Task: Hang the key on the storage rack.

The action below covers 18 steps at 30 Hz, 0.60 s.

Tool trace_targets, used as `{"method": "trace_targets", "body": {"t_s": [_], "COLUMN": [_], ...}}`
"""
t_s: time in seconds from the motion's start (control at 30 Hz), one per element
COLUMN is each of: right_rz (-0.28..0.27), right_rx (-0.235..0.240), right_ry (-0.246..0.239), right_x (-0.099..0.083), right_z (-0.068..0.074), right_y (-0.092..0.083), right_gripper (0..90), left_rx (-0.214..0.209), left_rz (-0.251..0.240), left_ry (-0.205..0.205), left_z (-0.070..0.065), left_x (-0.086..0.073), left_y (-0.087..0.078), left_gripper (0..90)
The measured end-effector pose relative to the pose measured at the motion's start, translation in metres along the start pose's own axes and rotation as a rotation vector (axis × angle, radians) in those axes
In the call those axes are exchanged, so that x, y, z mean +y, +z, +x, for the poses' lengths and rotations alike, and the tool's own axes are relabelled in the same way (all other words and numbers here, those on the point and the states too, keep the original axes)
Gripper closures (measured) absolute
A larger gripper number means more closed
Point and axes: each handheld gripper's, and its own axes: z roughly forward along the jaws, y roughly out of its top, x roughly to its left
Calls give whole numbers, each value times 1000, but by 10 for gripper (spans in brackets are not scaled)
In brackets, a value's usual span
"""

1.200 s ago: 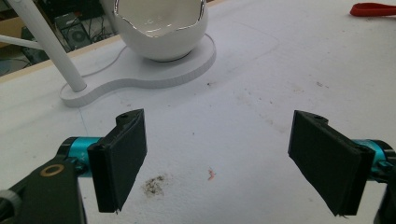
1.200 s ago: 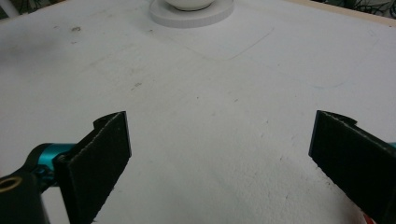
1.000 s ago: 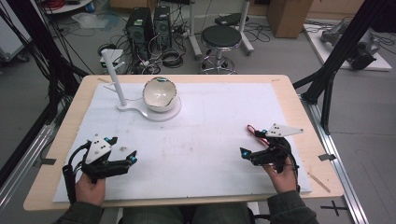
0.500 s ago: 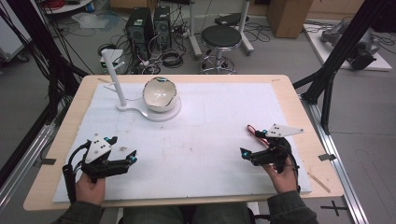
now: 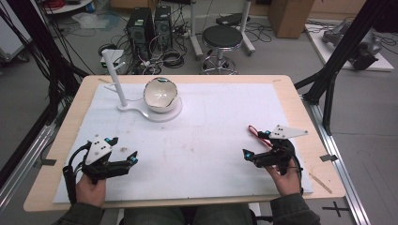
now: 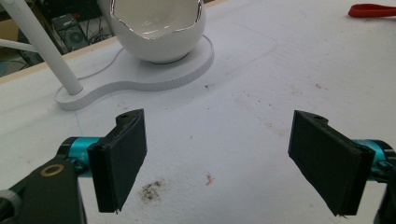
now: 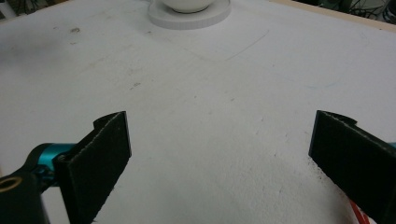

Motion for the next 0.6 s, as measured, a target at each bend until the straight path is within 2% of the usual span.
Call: {"method": "trace_targets", "body": {"t_s": [0.17, 0.3, 0.6], "right_rz": [-5, 8, 44], "right_rx": [-4, -4, -16], "right_ry": [-10, 2, -25], "right_x": [4, 7, 15], "right_z": [-1, -3, -8], "right_y": [-4, -8, -17], "right_gripper": [46, 46, 45], "left_rx": [2, 10, 15], "left_rz": [-3, -3, -2], "left_ry": [-6, -7, -11], "left_z": [0, 1, 3], "left_x": [0, -1, -1], "left_y": [-1, -1, -2], "left_gripper": [199, 199, 199]}}
